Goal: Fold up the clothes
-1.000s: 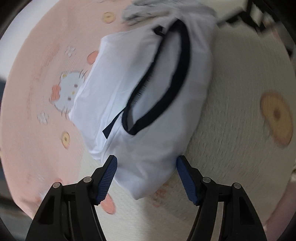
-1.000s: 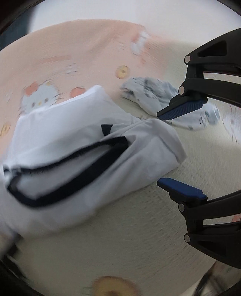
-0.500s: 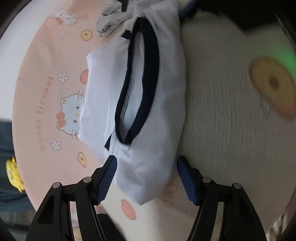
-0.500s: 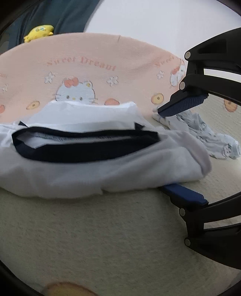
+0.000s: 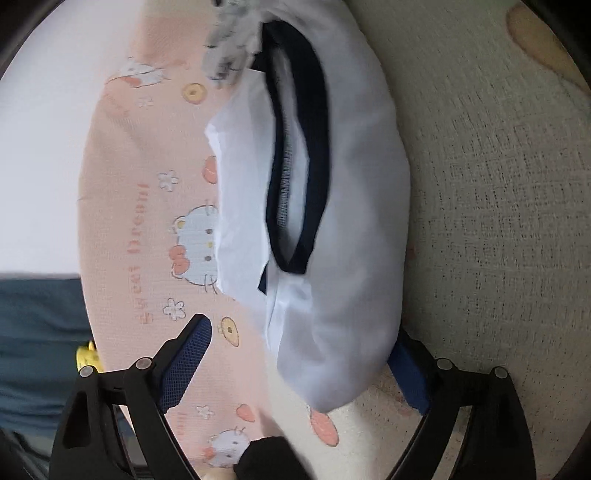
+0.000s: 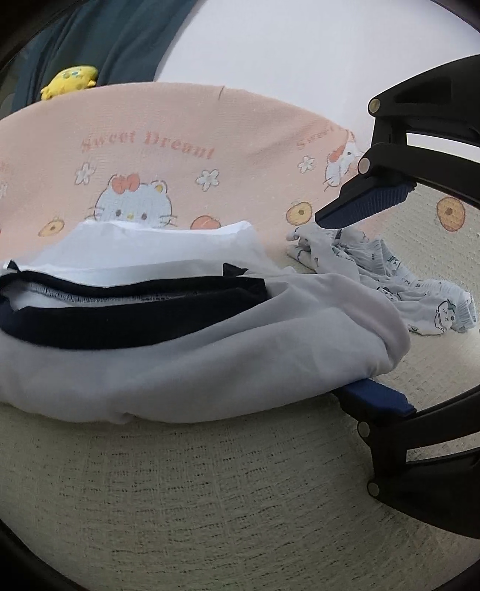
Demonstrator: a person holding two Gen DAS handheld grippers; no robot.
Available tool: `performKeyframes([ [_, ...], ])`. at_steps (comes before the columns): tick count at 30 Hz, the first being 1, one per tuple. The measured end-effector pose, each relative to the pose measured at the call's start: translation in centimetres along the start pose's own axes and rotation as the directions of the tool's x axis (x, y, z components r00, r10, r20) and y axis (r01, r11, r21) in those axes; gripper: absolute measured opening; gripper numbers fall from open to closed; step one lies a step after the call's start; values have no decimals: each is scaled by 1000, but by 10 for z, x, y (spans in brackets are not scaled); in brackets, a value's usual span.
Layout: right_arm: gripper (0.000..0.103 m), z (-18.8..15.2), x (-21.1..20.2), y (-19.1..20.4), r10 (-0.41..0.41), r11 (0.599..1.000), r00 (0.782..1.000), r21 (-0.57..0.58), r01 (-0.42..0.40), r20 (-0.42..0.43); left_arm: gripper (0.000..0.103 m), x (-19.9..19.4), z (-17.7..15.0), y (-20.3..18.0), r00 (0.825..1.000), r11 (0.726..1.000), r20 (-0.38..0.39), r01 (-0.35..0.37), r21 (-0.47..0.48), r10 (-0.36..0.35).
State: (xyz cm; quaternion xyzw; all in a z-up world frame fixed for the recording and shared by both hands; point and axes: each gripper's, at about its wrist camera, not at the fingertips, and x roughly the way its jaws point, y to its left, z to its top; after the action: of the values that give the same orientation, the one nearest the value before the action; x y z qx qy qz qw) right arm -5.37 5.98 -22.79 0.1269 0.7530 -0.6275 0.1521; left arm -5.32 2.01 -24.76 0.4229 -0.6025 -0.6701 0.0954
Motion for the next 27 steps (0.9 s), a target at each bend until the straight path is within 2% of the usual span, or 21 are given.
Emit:
performKeyframes([
  [3, 76, 13, 0, 2, -62, 998, 998, 8, 62, 4, 91, 8, 9, 8, 1000, 998, 1, 17, -61, -17],
  [6, 76, 26, 2, 2, -81, 996, 997, -19, 82, 19, 91, 7, 25, 10, 1000, 997, 15, 13, -73, -12],
  [9, 74, 27, 3, 4, -61, 997, 998, -47, 62, 30, 91, 6, 25, 8, 1000, 997, 20, 18, -71, -16],
  [10, 69, 25, 3, 5, -20, 999, 999, -43, 22, 34, 91, 6, 22, 9, 999, 996, 27, 26, -85, -23],
  [12, 33, 24, 5, 11, 49, 998, 998, -37, -47, 32, 91, 5, 15, 11, 998, 993, 41, 41, -114, -37],
  [13, 28, 24, 6, 15, 77, 996, 997, -36, -76, 26, 90, 5, 12, 11, 998, 991, 48, 49, -128, -44],
  [15, 21, 27, 5, 28, 28, 996, 1000, -83, -27, 12, 88, 0, 7, 10, 997, 985, 55, 58, -163, -49],
  [16, 20, 30, 5, 32, 6, 996, 1000, -93, -7, -4, 85, -1, 7, 9, 997, 983, 56, 65, -174, -56],
  [18, 20, 33, 9, 29, 18, 998, 999, -67, -20, -34, 81, -2, 7, 8, 996, 978, 61, 76, -192, -65],
  [21, 20, 30, 11, 22, 54, 999, 998, 0, -54, -14, 68, -5, 7, 3, 996, 975, 60, 72, -212, -60],
  [24, 20, 28, 13, 18, 59, 996, 998, 64, -59, -9, 51, -10, 6, -6, 996, 967, 58, 75, -242, -63],
  [26, 20, 28, 15, 15, 74, 992, 997, 102, -73, -6, 34, -8, 6, -8, 996, 960, 65, 82, -267, -67],
  [27, 20, 27, 16, 13, 81, 990, 997, 117, -80, -3, 30, -10, 6, -11, 995, 958, 70, 86, -275, -69],
])
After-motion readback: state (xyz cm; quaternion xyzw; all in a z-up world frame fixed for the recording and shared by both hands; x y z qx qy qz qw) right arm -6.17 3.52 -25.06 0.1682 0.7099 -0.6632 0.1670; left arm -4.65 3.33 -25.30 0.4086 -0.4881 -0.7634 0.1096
